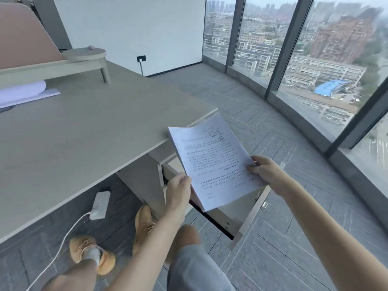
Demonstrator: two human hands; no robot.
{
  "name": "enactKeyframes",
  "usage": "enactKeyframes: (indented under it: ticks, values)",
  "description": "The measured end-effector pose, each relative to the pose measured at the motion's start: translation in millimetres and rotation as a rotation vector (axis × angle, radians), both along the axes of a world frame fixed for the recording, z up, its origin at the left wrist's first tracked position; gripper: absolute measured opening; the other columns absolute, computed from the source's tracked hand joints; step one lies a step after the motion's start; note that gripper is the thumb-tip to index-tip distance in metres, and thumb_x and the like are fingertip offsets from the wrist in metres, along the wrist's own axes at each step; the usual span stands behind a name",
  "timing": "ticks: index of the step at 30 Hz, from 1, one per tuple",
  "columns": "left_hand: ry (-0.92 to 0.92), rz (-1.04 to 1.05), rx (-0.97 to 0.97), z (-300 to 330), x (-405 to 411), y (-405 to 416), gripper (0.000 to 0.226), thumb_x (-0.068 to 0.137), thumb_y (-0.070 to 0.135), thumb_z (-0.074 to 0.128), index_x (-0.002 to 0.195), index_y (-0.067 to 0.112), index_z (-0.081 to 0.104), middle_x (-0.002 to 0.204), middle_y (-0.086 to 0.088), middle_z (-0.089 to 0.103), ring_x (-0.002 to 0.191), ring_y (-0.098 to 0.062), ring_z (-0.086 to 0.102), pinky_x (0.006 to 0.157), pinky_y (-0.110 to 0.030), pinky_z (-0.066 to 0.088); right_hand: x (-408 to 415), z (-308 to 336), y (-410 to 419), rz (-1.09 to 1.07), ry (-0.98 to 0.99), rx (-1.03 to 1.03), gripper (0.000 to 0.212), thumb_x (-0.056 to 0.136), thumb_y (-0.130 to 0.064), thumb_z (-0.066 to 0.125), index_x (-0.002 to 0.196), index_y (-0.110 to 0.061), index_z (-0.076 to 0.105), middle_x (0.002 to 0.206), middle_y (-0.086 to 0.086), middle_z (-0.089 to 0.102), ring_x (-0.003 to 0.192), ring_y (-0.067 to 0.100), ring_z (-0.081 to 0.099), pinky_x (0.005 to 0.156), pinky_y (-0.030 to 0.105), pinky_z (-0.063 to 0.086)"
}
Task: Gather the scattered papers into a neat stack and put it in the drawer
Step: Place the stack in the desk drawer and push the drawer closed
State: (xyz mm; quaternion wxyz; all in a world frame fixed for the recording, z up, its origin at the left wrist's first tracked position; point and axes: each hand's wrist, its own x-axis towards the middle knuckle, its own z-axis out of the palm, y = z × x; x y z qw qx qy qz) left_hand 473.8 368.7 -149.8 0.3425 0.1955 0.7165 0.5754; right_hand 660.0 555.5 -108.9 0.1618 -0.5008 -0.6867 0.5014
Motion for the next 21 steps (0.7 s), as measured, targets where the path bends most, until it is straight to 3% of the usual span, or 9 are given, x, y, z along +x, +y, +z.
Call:
enactKeyframes:
  ticks: [2,4,6,7,10,13,15,18,21]
  values:
    - [0.032,-0.062,0.000,-5,4,3,0.032,0.076,0.024,0.047,0.094,0.002,0.060,0.086,-0.025,0.067,0.072,-0.031,0.061,0.068,-0.045,0.052,7,1,9,0.000,-0.037,-0.023,0.033,0.096,0.005,0.050,0.115,-0.015,0.069,0.103,0.004,0.073,0.084,0.019,0.070,0.072,0.032,0.056]
    - [0.022,-0.067,0.023,1,13,3,0.038,0.081,0.021,0.052,0.118,0.024,0.060,0.091,-0.015,0.074,0.085,-0.035,0.070,0.074,-0.048,0.059,18,-3,20,0.007,-0.074,-0.033,0.034,0.095,0.004,0.051,0.113,-0.018,0.070,0.104,0.004,0.074,0.090,0.023,0.071,0.080,0.035,0.057]
    - [0.031,-0.089,0.032,2,22,4,0.053,0.089,0.016,0.054,0.129,0.048,0.040,0.089,-0.008,0.076,0.083,-0.020,0.072,0.068,-0.031,0.060,28,-7,30,0.024,-0.111,-0.040,0.036,0.095,0.003,0.053,0.114,-0.022,0.071,0.110,0.006,0.074,0.097,0.027,0.071,0.088,0.040,0.057]
    - [0.068,-0.120,0.031,1,27,5,0.057,0.093,0.014,0.053,0.131,0.052,0.034,0.087,-0.009,0.076,0.077,-0.016,0.071,0.062,-0.025,0.057,32,-8,34,0.029,-0.126,-0.040,0.036,0.095,0.003,0.052,0.112,-0.023,0.070,0.109,0.006,0.074,0.095,0.026,0.071,0.084,0.039,0.057]
    - [0.209,-0.198,-0.017,-9,37,15,0.039,0.096,0.014,0.049,0.130,0.033,0.054,0.086,-0.014,0.074,0.077,-0.025,0.070,0.069,-0.035,0.056,35,-15,45,0.035,-0.192,-0.033,0.034,0.096,0.003,0.052,0.113,-0.022,0.067,0.106,0.006,0.071,0.089,0.025,0.068,0.077,0.036,0.055]
    - [0.317,-0.258,-0.106,-19,37,28,0.026,0.097,0.016,0.047,0.102,0.019,0.072,0.086,0.003,0.074,0.066,-0.010,0.068,0.063,-0.022,0.056,28,-25,57,0.041,-0.270,-0.053,0.036,0.095,-0.001,0.053,0.128,-0.015,0.061,0.119,0.012,0.067,0.100,0.030,0.066,0.085,0.038,0.054]
    - [0.405,-0.322,-0.165,-24,34,36,0.026,0.096,0.019,0.045,0.097,0.017,0.071,0.078,0.004,0.072,0.057,-0.007,0.059,0.052,-0.015,0.046,17,-31,62,0.078,-0.344,-0.038,0.032,0.095,-0.002,0.051,0.122,-0.016,0.063,0.118,0.010,0.067,0.099,0.028,0.066,0.083,0.036,0.054]
    - [0.573,-0.431,-0.251,-35,25,50,0.030,0.096,0.025,0.043,0.087,0.006,0.064,0.071,-0.007,0.067,0.062,-0.024,0.059,0.057,-0.035,0.049,-4,-37,67,0.109,-0.413,0.008,0.031,0.094,-0.003,0.048,0.115,-0.016,0.065,0.116,0.009,0.069,0.099,0.027,0.067,0.081,0.035,0.056]
    - [0.716,-0.530,-0.328,-42,20,64,0.032,0.097,0.026,0.038,0.076,0.004,0.049,0.062,-0.005,0.053,0.063,-0.029,0.051,0.062,-0.036,0.041,-23,-44,75,0.143,-0.476,0.059,0.040,0.091,-0.004,0.045,0.121,-0.017,0.068,0.119,0.010,0.070,0.106,0.030,0.068,0.092,0.045,0.058]
